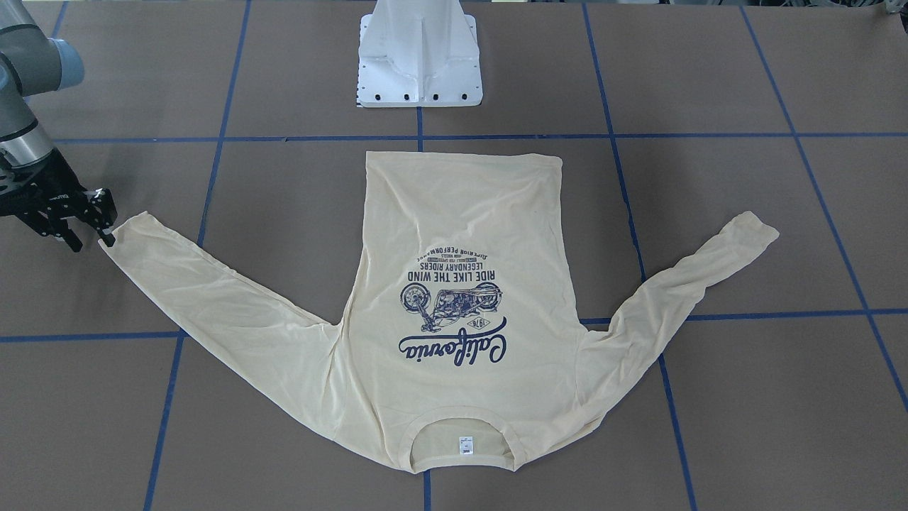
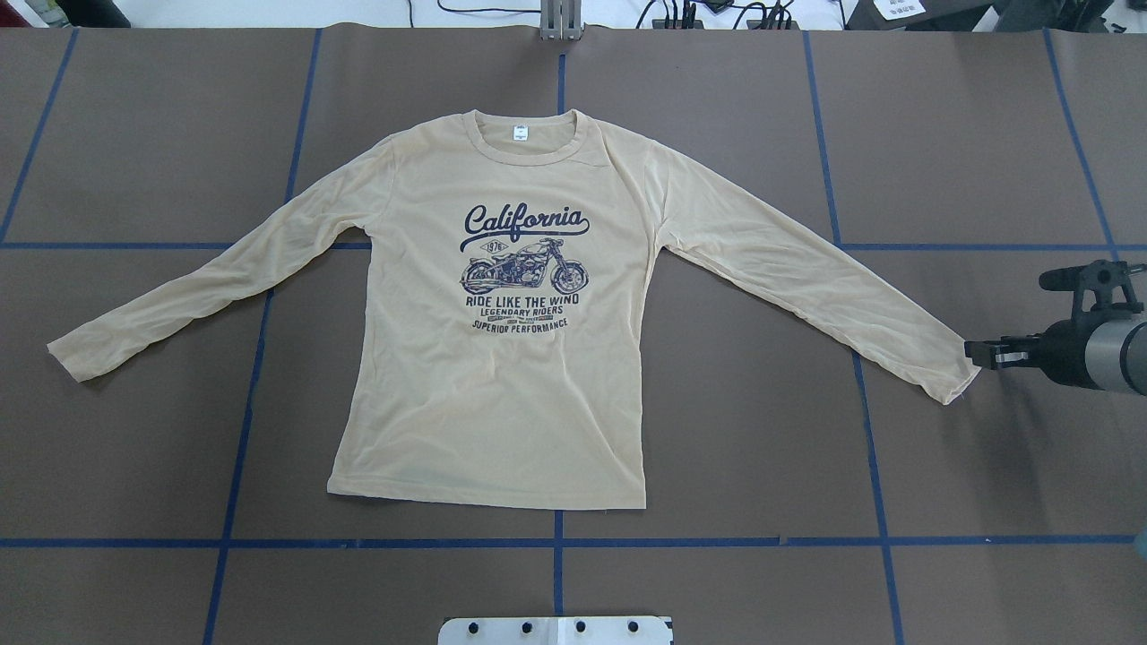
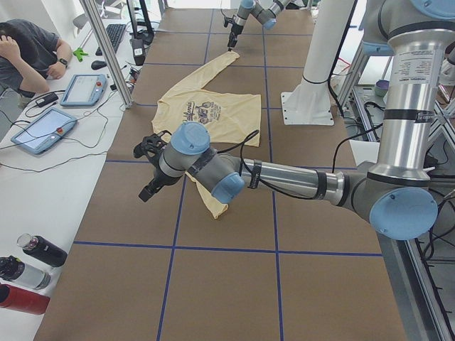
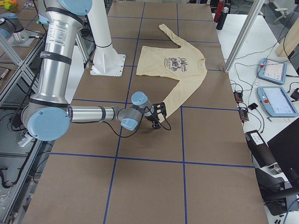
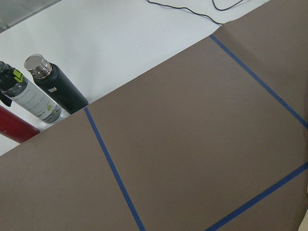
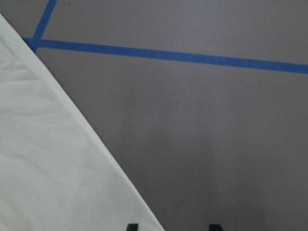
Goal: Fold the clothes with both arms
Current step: 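Lower the right gripper onto the sleeve cuff and grasp it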
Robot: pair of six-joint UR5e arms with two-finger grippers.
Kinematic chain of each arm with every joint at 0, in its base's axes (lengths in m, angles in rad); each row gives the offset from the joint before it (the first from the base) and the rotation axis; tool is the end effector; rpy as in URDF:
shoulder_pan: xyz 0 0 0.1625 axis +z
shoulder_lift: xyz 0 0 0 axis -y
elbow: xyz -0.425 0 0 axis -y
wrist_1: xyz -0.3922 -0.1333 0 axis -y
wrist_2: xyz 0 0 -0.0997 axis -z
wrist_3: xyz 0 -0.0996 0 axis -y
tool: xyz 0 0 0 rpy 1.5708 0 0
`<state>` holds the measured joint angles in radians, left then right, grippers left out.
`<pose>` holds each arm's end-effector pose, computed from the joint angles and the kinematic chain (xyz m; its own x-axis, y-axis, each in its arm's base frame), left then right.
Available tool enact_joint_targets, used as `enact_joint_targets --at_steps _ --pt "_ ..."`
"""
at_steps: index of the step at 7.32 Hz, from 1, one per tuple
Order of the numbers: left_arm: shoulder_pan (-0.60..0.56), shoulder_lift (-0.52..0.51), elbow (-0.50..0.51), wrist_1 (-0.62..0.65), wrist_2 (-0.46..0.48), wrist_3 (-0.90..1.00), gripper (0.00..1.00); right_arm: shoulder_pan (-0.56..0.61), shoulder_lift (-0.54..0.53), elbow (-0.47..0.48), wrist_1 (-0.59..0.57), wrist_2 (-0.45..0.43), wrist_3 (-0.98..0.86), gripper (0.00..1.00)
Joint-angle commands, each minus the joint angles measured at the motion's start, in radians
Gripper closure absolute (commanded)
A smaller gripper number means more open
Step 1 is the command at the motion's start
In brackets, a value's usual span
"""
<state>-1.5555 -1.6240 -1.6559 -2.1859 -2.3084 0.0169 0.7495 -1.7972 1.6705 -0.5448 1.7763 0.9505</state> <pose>-0.0581 -0.5352 0.5184 0.7327 0.4836 -0.4789 -0.0235 0.7212 0.6923 -0.2393 -0.3770 0.6088 0.6903 -0.1349 0.7108 -0.1828 0.9181 0.3518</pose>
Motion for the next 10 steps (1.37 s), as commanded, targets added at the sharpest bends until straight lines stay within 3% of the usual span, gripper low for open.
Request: enact_joint_targets --at_steps 1,2,5,6,7,8,10 --pt "0.0 0.001 0.002 0.0 0.001 0.002 0.0 -0.015 -0.002 0.0 0.006 0.0 0.001 0.48" --pt "0.0 0.0 0.002 0.0 0.001 0.002 0.0 -0.022 -0.004 0.0 0.006 -0.001 0.001 0.48" --pt "0.0 0.0 0.007 0.0 0.001 0.002 0.0 -0.032 -0.004 -0.005 0.006 -0.005 0.001 0.63" --pt "0.0 0.0 0.01 -0.002 0.003 0.002 0.0 -0.032 -0.004 -0.006 0.006 -0.005 0.001 0.73" --pt "0.0 0.0 0.01 -0.002 0.003 0.002 0.0 -0.032 -0.002 -0.006 0.006 -0.006 -0.001 0.92" --pt "0.0 -0.002 0.008 -0.002 0.003 0.002 0.0 -0.03 -0.004 -0.006 0.005 -0.005 -0.001 1.0" --pt "0.0 -0.002 0.01 0.0 0.001 0.0 0.0 -0.023 -0.007 0.075 -0.007 0.026 -0.001 1.0"
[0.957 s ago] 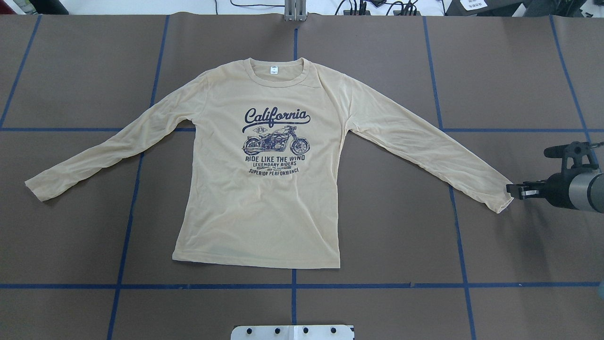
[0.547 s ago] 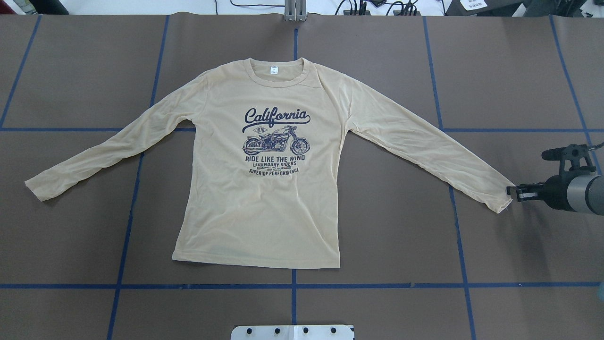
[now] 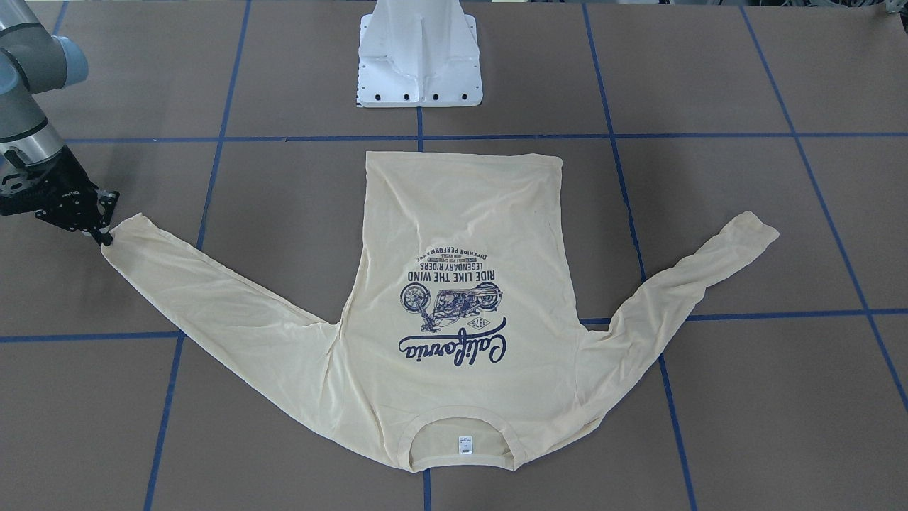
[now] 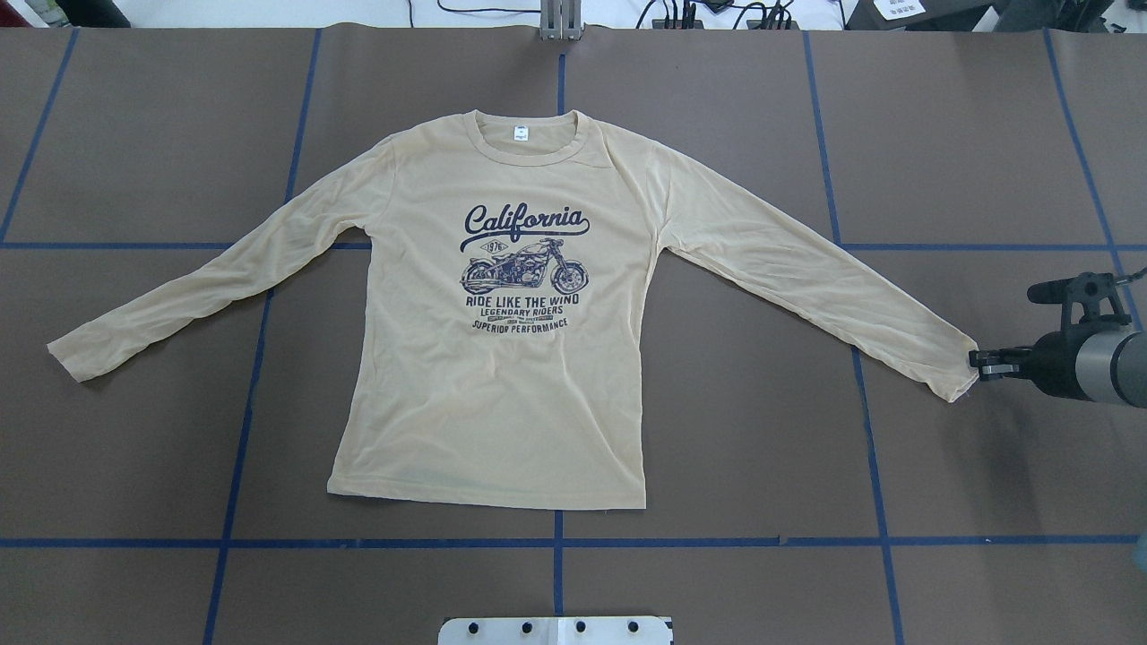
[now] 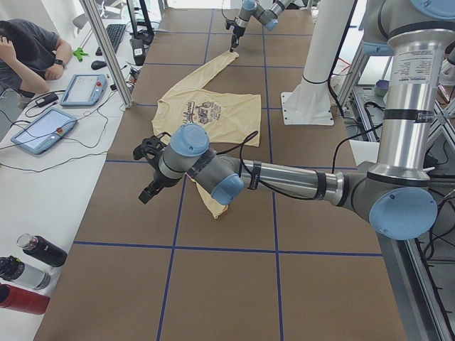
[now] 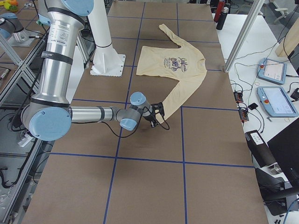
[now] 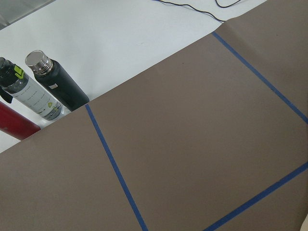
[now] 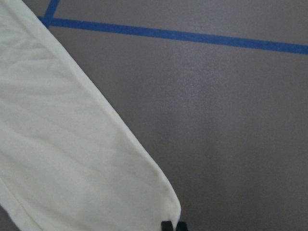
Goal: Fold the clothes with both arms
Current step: 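Lower the right gripper onto the sleeve cuff and grasp it, then carry the sleeve with the right gripper across the shirt body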
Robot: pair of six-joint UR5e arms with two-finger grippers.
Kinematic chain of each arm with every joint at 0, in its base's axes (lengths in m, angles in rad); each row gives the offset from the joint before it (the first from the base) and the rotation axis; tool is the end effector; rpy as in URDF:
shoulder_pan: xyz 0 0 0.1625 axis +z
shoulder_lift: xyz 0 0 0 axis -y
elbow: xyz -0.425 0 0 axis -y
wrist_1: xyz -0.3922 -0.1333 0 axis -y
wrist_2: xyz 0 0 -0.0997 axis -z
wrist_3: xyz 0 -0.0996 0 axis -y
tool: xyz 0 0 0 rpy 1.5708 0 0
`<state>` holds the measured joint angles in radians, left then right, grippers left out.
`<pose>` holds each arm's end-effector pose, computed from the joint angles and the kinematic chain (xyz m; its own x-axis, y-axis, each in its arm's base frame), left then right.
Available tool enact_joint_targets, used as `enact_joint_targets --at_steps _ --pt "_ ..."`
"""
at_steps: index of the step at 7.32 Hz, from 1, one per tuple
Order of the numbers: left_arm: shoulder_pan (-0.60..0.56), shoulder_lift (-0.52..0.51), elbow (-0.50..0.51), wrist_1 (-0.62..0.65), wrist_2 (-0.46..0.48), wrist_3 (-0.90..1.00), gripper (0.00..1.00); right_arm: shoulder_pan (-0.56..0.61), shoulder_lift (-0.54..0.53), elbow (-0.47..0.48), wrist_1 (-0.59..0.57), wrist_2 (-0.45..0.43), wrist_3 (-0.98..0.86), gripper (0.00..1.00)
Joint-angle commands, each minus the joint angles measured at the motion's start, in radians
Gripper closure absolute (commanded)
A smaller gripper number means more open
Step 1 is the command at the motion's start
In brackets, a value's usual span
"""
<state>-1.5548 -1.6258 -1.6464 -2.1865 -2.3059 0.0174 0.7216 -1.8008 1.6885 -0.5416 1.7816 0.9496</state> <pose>-0.0579 -0.5366 0.5223 0.7341 0.4798 -0.4805 -0.0245 0.7259 0.6874 -0.2491 -0.3690 0.6004 0.6747 -0.1644 0.7195 -0.1581 0.9201 0.3584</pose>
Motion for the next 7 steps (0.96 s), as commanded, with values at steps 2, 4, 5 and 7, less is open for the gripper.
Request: enact_joint_targets --at_steps 2,4,5,7 --pt "0.001 0.0 0.0 0.001 -0.001 -0.001 0.0 0.122 0.029 0.161 -0.131 0.157 0.0 1.0" --pt "0.001 0.0 0.0 0.001 -0.001 -0.001 0.0 0.157 0.236 0.212 -0.411 0.154 0.0 1.0" --pt "0.001 0.0 0.0 0.001 -0.001 -0.002 0.0 0.157 0.353 0.209 -0.539 0.15 0.001 1.0" --pt "0.002 -0.002 0.0 0.001 -0.001 -0.008 0.0 0.154 0.608 0.182 -0.807 0.13 0.003 1.0"
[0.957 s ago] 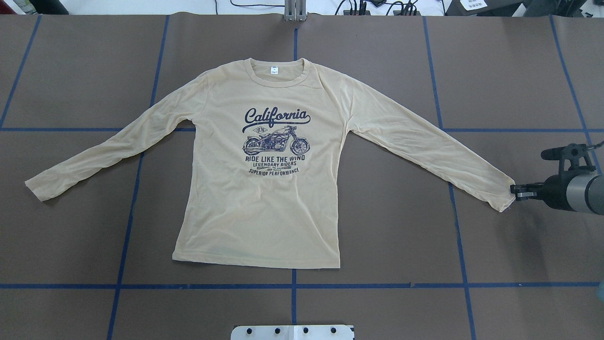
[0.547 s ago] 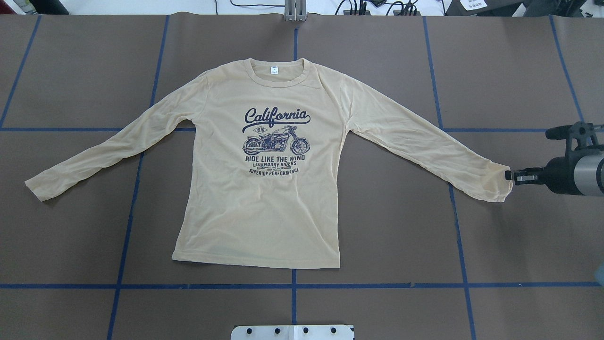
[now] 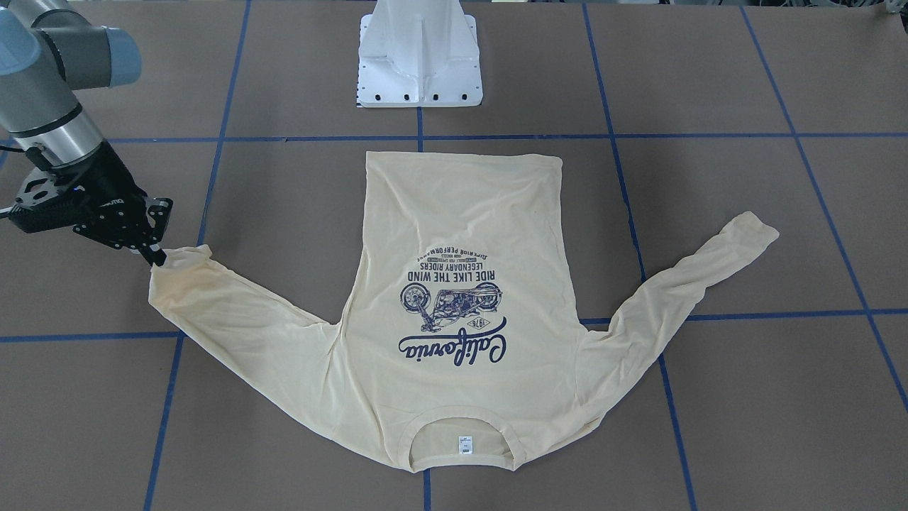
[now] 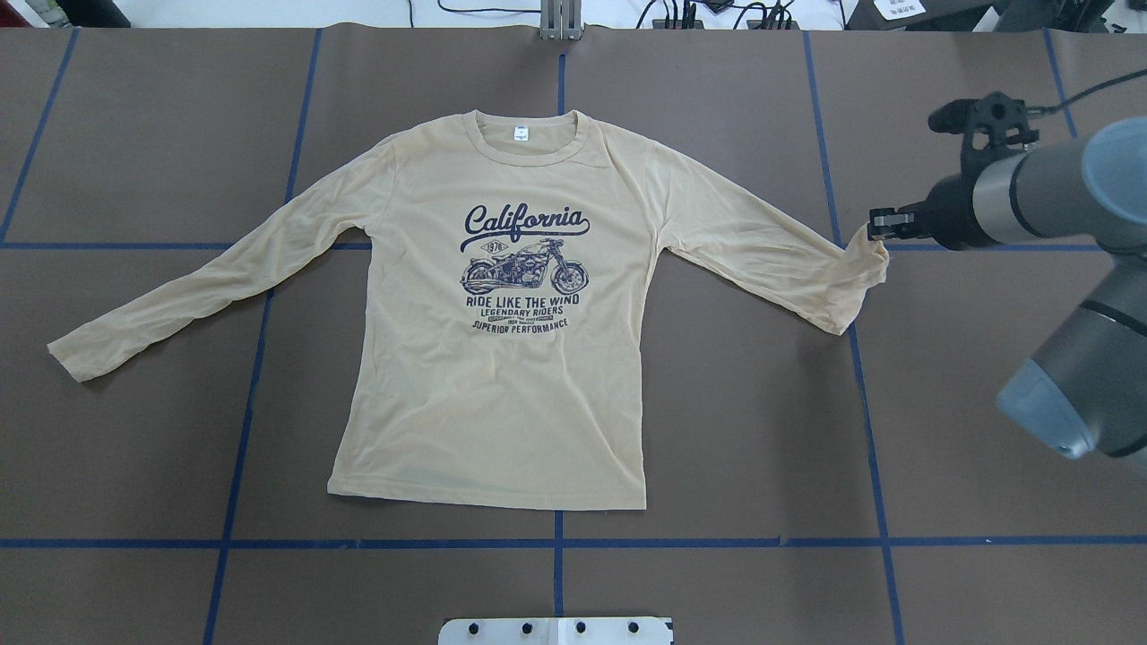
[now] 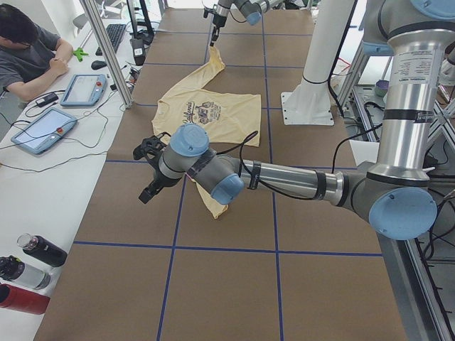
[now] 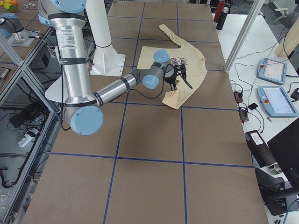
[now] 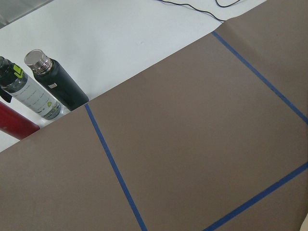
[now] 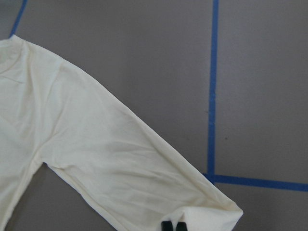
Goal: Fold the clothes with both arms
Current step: 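Carry the sleeve with the right gripper across the shirt body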
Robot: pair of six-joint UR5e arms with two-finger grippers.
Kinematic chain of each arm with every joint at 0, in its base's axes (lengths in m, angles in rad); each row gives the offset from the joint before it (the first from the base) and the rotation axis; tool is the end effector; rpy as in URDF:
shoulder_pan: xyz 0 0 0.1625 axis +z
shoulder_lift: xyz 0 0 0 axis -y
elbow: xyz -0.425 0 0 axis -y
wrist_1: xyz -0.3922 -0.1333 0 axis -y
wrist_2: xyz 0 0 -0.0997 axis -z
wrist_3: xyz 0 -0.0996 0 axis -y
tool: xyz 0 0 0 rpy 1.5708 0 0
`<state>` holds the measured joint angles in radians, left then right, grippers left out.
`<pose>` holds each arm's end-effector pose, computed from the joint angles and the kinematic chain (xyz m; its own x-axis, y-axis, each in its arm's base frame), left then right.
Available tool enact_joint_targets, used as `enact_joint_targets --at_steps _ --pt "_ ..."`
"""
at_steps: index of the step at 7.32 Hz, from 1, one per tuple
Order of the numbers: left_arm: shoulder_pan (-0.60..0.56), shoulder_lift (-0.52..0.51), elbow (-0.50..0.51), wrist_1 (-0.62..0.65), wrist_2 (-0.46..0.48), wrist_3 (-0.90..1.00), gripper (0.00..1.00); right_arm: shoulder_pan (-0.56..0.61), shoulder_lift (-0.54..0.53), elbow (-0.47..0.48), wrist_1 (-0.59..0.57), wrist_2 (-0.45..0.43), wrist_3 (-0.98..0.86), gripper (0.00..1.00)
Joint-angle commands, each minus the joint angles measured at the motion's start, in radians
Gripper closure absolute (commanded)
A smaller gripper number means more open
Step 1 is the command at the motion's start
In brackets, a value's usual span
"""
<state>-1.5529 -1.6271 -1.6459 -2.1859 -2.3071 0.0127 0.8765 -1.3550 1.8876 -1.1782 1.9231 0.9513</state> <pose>-0.0568 -0.5371 0.5219 0.7325 0.4785 -0.4843 -0.0224 0.7279 0.6853 -0.2845 -0.4964 0.3551 0.6299 -0.0952 0.7709 -0.2202 0.9299 0.2947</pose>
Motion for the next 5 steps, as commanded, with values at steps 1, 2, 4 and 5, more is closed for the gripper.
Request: enact_joint_targets --at_steps 1,2,4,5 --pt "0.001 -0.002 0.0 0.0 0.0 -0.003 0.0 -0.007 0.263 -0.065 -0.223 -0.013 0.023 1.0" --pt "0.001 -0.002 0.0 0.0 0.0 -0.003 0.0 -0.013 0.365 -0.15 -0.219 -0.033 0.062 1.0" --pt "0.001 -0.002 0.0 0.002 0.0 -0.005 0.0 -0.03 0.55 -0.328 -0.212 -0.096 0.105 1.0" --pt "0.001 -0.002 0.001 0.002 0.0 -0.01 0.0 -0.051 0.635 -0.428 -0.168 -0.117 0.145 1.0"
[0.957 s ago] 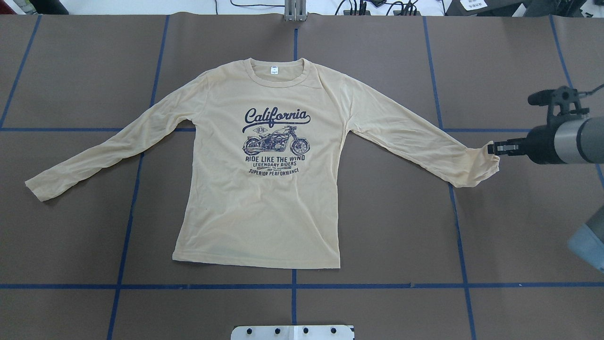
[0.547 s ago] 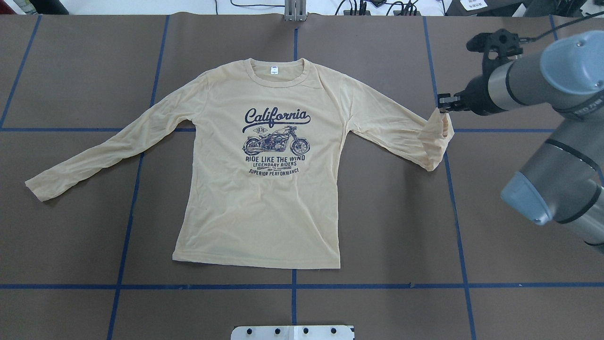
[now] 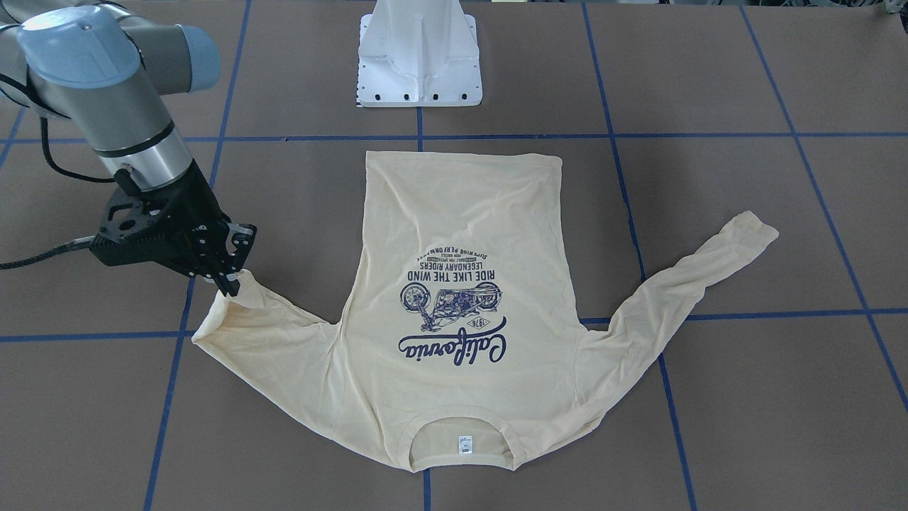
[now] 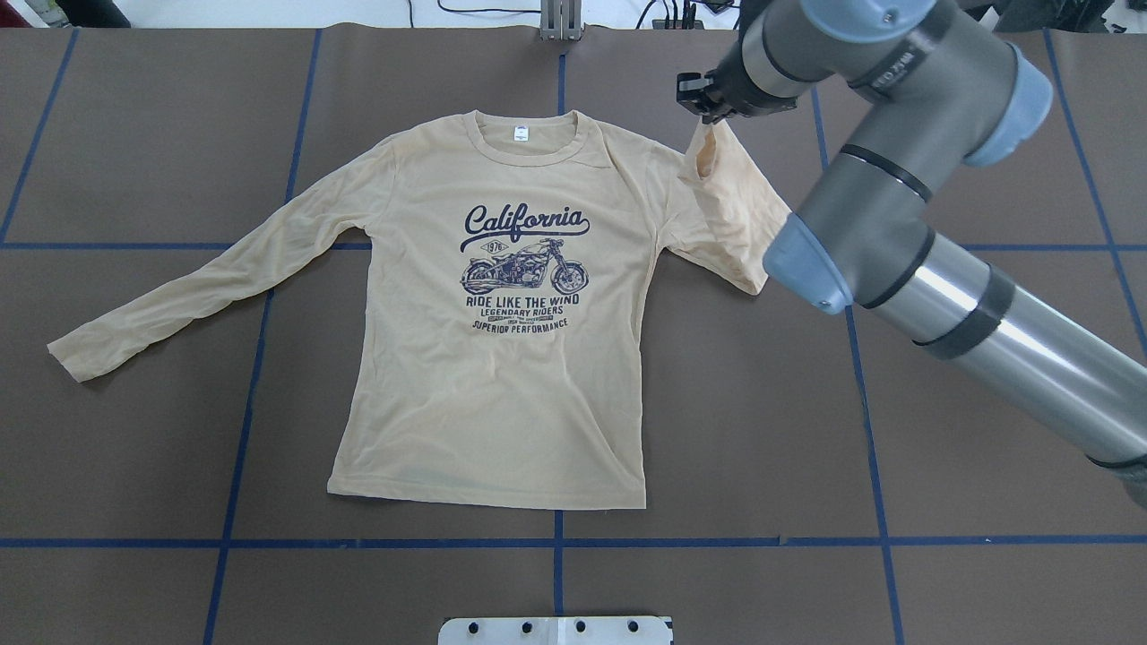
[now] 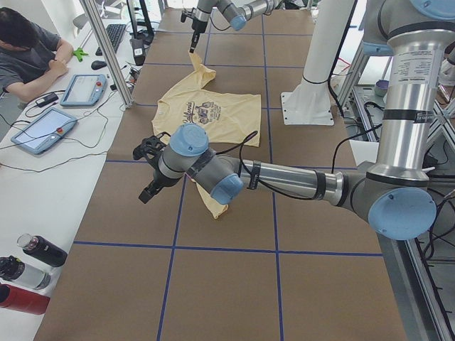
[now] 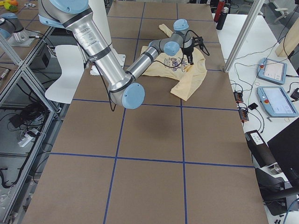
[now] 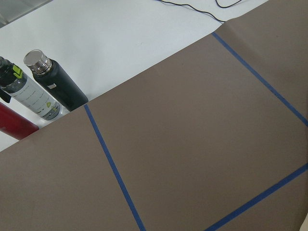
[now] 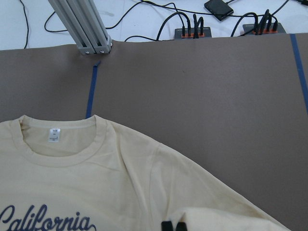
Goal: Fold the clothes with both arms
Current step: 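Carry the sleeve with the right gripper across the shirt body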
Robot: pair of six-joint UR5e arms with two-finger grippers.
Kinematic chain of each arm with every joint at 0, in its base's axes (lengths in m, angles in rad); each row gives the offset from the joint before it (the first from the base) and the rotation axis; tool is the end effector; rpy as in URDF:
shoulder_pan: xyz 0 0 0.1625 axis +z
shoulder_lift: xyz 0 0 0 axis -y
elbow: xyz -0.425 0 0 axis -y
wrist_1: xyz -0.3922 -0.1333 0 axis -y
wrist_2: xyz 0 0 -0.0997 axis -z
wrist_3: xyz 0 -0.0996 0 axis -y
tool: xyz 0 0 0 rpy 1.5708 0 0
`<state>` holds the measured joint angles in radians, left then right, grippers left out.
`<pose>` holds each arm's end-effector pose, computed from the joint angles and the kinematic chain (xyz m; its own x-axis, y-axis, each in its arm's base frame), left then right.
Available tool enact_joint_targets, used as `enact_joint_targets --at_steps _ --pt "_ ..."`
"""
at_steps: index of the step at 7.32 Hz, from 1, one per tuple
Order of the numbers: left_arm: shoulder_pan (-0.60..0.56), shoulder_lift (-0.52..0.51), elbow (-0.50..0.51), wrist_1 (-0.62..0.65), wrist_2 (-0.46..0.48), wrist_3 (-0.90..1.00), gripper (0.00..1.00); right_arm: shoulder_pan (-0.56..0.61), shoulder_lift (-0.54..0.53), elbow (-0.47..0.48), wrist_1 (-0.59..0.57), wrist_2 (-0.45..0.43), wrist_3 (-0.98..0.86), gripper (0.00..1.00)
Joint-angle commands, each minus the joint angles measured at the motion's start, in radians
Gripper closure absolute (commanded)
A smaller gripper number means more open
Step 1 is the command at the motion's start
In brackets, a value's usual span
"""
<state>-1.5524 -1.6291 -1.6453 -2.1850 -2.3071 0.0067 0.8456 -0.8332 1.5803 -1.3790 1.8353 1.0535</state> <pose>-0.0565 -0.5379 0.5213 0.7323 0.4747 -0.4882 -0.0184 0.7304 0.6827 -0.3907 -0.6025 0.1869 0.6286 -0.0105 0.7777 -0.3125 0.9123 0.2648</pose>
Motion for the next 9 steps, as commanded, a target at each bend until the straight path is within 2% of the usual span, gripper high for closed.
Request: enact_joint_targets --at_steps 1,2,4,5,6,9 --pt "0.001 0.0 0.001 0.001 0.002 -0.005 0.0 -0.069 0.196 -0.234 0.117 -0.097 0.137 1.0" --pt "0.002 -0.005 0.007 -0.001 0.002 -0.005 0.0 -0.115 0.282 -0.343 0.173 -0.155 0.176 1.0" --pt "0.003 -0.009 0.018 -0.001 0.002 -0.005 0.0 -0.201 0.382 -0.431 0.207 -0.217 0.21 1.0" --pt "0.003 -0.009 0.018 -0.001 0.002 -0.005 0.0 -0.25 0.451 -0.513 0.251 -0.269 0.217 1.0" --pt "0.003 -0.009 0.019 -0.001 0.002 -0.008 0.0 -0.272 0.527 -0.611 0.267 -0.289 0.233 1.0" --pt "0.003 -0.009 0.022 -0.002 0.002 -0.013 0.0 -0.319 0.661 -0.84 0.353 -0.361 0.275 1.0"
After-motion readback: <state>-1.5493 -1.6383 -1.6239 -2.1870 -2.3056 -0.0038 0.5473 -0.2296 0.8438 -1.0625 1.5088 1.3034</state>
